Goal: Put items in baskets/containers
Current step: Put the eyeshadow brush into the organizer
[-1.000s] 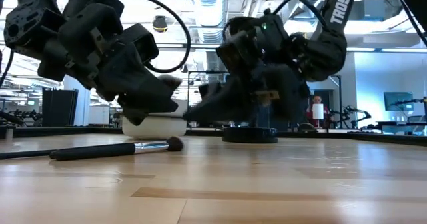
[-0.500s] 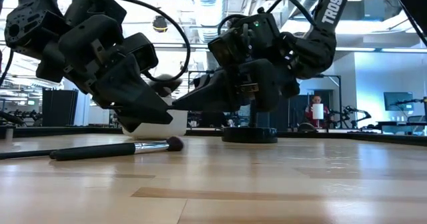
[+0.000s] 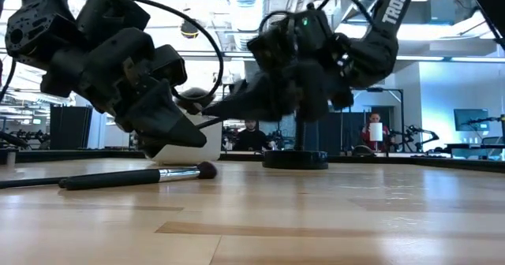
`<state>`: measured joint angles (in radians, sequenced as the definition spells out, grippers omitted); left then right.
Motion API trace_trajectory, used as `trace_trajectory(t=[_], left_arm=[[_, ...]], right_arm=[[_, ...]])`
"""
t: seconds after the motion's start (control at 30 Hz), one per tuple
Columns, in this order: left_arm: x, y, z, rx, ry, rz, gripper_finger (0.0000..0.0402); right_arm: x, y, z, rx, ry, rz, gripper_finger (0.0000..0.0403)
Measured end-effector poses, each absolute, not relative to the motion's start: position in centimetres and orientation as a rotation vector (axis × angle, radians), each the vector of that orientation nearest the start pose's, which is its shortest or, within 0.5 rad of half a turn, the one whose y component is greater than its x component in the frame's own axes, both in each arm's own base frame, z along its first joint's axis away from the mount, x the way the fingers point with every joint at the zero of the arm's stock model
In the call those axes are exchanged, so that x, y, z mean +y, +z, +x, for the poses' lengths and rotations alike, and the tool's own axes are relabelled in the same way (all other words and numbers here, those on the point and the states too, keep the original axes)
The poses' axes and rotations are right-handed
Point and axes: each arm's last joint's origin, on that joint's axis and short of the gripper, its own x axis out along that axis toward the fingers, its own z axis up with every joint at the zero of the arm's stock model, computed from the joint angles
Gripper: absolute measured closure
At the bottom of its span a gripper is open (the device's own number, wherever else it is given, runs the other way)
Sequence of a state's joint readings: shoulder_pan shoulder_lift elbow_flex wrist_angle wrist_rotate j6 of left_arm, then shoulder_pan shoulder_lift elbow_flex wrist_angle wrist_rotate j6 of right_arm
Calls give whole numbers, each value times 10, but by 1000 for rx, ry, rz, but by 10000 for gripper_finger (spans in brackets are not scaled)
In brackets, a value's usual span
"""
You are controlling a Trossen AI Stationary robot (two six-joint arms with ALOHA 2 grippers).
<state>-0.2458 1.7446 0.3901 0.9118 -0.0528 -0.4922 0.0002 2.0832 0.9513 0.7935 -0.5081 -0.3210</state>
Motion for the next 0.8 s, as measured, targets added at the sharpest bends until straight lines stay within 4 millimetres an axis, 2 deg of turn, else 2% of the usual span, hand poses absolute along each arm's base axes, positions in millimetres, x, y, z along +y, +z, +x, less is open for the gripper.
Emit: trace_trajectory(t=[0.1, 0.23, 0.33, 0.43, 0.53, 0.63, 0.73, 0.8], left_arm=[[-62, 96, 257, 467, -65, -419, 389], [-62, 101, 258, 435, -57, -408, 386], [-60, 113, 258, 370, -33, -338, 390], [-58, 135, 256, 268, 5, -253, 387], [-56, 161, 252, 158, 15, -161, 385], [-56, 184, 244, 71, -6, -115, 390], [-58, 199, 237, 9, -27, -37, 387], [-58, 205, 234, -20, -29, -2, 386]], right_arm=[[13, 130, 394, 232, 497, -211, 306], [8, 181, 381, 244, 387, -197, 282], [5, 223, 360, 260, 350, -211, 270], [4, 249, 341, 291, 313, -187, 262], [6, 255, 331, 345, 306, -153, 258], [10, 245, 332, 374, 296, -138, 257], [15, 227, 344, 311, 277, -171, 260], [18, 222, 355, 221, 262, -191, 264]])
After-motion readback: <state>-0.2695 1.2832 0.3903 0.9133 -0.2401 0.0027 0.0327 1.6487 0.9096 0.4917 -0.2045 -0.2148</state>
